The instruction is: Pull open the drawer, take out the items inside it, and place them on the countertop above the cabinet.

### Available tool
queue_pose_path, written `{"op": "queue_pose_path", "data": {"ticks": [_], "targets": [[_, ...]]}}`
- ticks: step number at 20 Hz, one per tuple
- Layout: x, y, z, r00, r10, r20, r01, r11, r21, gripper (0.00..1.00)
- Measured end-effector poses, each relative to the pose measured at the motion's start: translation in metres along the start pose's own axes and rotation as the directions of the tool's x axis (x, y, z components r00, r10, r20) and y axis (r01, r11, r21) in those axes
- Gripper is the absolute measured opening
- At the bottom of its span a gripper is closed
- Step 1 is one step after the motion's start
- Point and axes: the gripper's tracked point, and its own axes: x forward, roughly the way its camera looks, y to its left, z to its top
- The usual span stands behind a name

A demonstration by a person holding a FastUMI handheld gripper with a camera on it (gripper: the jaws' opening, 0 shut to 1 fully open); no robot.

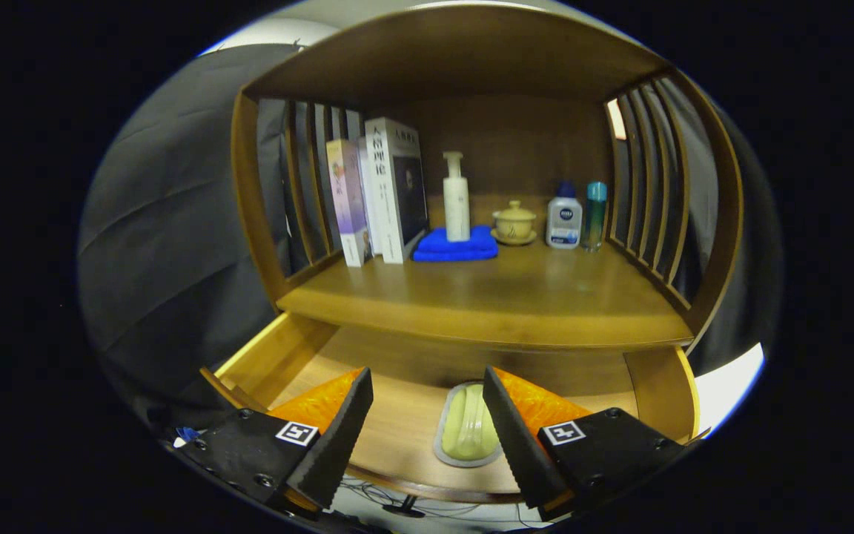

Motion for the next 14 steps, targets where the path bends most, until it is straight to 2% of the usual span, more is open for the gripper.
{"op": "queue_pose_path", "data": {"ticks": [2, 4, 6, 7, 10, 12, 14], "targets": [[0.018, -0.009, -0.012, 0.997, -0.015, -0.075, 0.015, 1.0, -0.005, 0.94], [0.032, -0.014, -0.029, 0.986, -0.008, -0.166, 0.015, 0.999, 0.043, 0.94], [0.04, -0.019, -0.04, 0.974, -0.007, -0.229, 0.024, 0.997, 0.072, 0.9], [0.044, -0.02, -0.045, 0.967, -0.009, -0.254, 0.031, 0.996, 0.082, 0.84], [0.054, -0.029, -0.053, 0.955, -0.046, -0.294, 0.075, 0.993, 0.088, 0.83], [0.061, -0.032, -0.061, 0.946, -0.058, -0.318, 0.091, 0.992, 0.089, 0.74], [0.063, -0.034, -0.066, 0.937, -0.057, -0.344, 0.099, 0.99, 0.104, 0.56]]}}
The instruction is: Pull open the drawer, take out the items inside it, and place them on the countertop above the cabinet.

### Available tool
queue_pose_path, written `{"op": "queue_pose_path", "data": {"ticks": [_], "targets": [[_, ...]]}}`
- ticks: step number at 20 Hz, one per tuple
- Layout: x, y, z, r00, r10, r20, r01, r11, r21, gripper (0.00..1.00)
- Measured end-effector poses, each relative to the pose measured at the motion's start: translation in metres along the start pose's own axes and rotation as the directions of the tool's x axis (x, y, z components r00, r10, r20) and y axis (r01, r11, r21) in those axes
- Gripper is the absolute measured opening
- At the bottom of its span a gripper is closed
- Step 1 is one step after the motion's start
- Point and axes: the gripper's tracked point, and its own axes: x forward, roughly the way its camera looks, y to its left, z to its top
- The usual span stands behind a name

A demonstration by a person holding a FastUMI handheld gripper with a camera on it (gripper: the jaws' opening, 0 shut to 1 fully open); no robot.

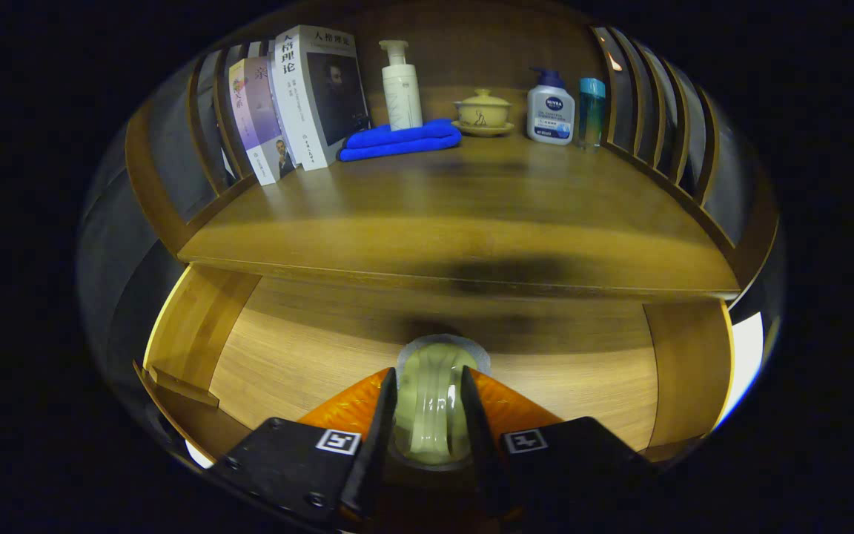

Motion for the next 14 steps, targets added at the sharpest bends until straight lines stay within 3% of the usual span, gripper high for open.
{"op": "queue_pose_path", "data": {"ticks": [3, 4, 5, 14], "targets": [[0.002, -0.002, -0.003, 1.0, -0.009, -0.002, 0.009, 1.0, 0.021, 0.24], [-0.002, -0.003, -0.003, 1.0, -0.011, 0.002, 0.011, 1.0, -0.004, 0.24], [-0.004, -0.003, -0.001, 0.999, -0.02, 0.027, 0.021, 1.0, -0.013, 0.15], [-0.057, 0.022, 0.013, 0.976, 0.064, 0.209, -0.044, 0.994, -0.097, 0.14]]}}
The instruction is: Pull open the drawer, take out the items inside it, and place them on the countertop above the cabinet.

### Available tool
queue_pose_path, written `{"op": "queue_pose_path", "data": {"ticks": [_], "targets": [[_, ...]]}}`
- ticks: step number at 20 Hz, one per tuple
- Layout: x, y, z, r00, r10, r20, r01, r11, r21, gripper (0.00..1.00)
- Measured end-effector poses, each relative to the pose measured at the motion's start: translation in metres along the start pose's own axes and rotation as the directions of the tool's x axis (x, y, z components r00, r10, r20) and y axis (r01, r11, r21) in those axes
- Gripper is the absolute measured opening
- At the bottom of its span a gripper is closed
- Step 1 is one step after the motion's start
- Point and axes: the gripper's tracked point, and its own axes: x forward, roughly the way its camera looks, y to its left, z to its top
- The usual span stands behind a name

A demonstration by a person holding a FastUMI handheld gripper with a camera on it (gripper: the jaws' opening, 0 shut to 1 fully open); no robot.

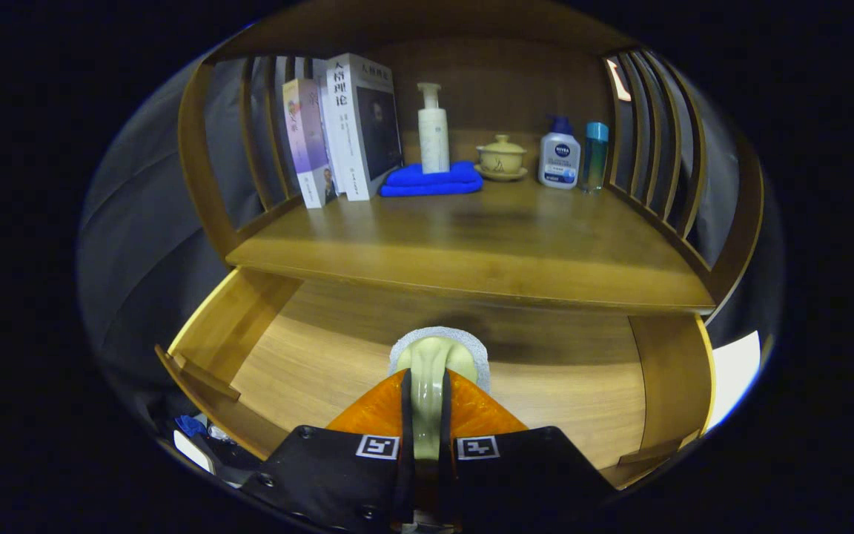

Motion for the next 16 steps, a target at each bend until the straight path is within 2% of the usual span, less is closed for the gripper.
{"op": "queue_pose_path", "data": {"ticks": [4, 8, 16], "targets": [[-0.024, 0.004, 0.018, 0.996, 0.011, 0.085, -0.009, 1.0, -0.025, 0.15], [-0.042, 0.006, 0.044, 0.988, 0.032, 0.15, -0.032, 0.999, -0.002, 0.14], [-0.031, -0.012, 0.096, 0.98, 0.001, 0.197, -0.023, 0.993, 0.112, 0.14]]}}
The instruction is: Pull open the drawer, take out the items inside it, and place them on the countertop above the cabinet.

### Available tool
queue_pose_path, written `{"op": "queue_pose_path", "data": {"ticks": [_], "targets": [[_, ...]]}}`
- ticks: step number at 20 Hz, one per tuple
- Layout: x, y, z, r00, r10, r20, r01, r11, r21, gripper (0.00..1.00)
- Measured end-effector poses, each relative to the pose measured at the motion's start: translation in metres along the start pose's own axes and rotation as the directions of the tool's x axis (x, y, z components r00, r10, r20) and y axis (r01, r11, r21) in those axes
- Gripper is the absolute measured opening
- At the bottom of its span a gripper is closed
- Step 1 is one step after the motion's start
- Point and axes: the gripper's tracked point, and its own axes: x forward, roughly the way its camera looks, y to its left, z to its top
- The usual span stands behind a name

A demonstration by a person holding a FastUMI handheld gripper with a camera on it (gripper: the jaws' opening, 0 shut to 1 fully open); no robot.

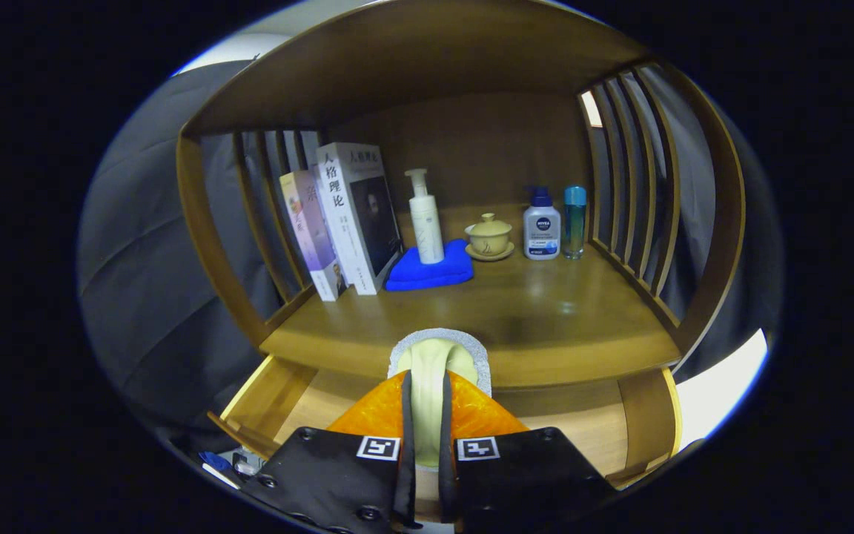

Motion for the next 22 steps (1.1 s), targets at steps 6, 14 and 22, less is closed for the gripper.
{"op": "queue_pose_path", "data": {"ticks": [6, 14, 22], "targets": [[0.038, -0.004, 0.034, 0.999, -0.04, 0.016, 0.039, 0.998, 0.039, 0.14], [0.091, -0.011, 0.051, 0.996, -0.083, -0.012, 0.083, 0.996, 0.041, 0.17], [0.06, 0.002, 0.051, 0.98, -0.096, 0.174, 0.103, 0.994, -0.033, 0.87]]}}
